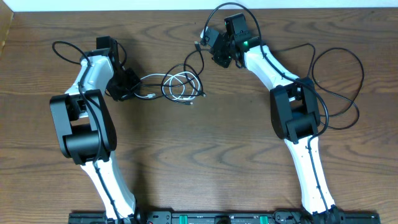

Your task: Untangle cables

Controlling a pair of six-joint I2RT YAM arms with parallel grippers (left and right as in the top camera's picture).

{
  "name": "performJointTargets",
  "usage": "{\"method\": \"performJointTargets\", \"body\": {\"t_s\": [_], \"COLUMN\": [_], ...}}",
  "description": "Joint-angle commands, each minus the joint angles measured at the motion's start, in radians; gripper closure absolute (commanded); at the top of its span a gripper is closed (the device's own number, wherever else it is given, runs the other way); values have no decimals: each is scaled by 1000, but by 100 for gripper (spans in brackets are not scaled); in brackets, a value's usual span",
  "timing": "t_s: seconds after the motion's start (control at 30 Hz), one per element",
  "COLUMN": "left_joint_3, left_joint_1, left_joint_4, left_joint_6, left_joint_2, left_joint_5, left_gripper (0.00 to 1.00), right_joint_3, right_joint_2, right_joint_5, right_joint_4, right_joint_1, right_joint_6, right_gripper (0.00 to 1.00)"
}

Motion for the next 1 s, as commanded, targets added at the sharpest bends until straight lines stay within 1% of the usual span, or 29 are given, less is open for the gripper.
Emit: {"method": "performJointTargets", "body": {"t_s": [0.0, 0.17, 0.3, 0.33, 0.53, 0.6, 0.7, 0.8, 0.83, 0.87, 0.97], "left_joint_3": [-23, -23, -23, -23, -23, -23, -23, -23, -23, -23, -23], "left_joint_1": [2, 2, 2, 2, 2, 2, 2, 2, 2, 2, 2], "left_joint_4": [-3, -3, -3, -3, -3, -3, -3, -2, -2, -3, -3], "left_joint_6": [2, 2, 2, 2, 2, 1, 2, 2, 2, 2, 2], "left_joint_2": [40, 40, 40, 40, 40, 40, 40, 39, 40, 40, 40], "left_joint_5": [-54, -54, -54, -54, -54, -54, -54, -54, -54, -54, -54], "left_gripper": [86, 86, 86, 86, 85, 86, 85, 85, 85, 85, 85], "right_joint_3": [-9, -9, -9, -9, -9, -9, -9, -9, -9, -12, -13], "right_joint_2": [27, -60, -197, -223, -358, -386, -402, -403, -402, -402, -402], "right_joint_5": [35, 34, 34, 34, 38, 69, 176, 378, 470, 602, 727], "right_joint_4": [-28, -51, -114, -137, -323, -372, -422, -458, -471, -493, -563], "right_joint_1": [-9, -23, -41, -45, -51, -54, -59, -68, -73, -86, -121], "right_joint_6": [36, 153, 309, 326, 337, 337, 346, 437, 471, 520, 576], "right_gripper": [99, 99, 99, 99, 99, 99, 99, 99, 99, 99, 99]}}
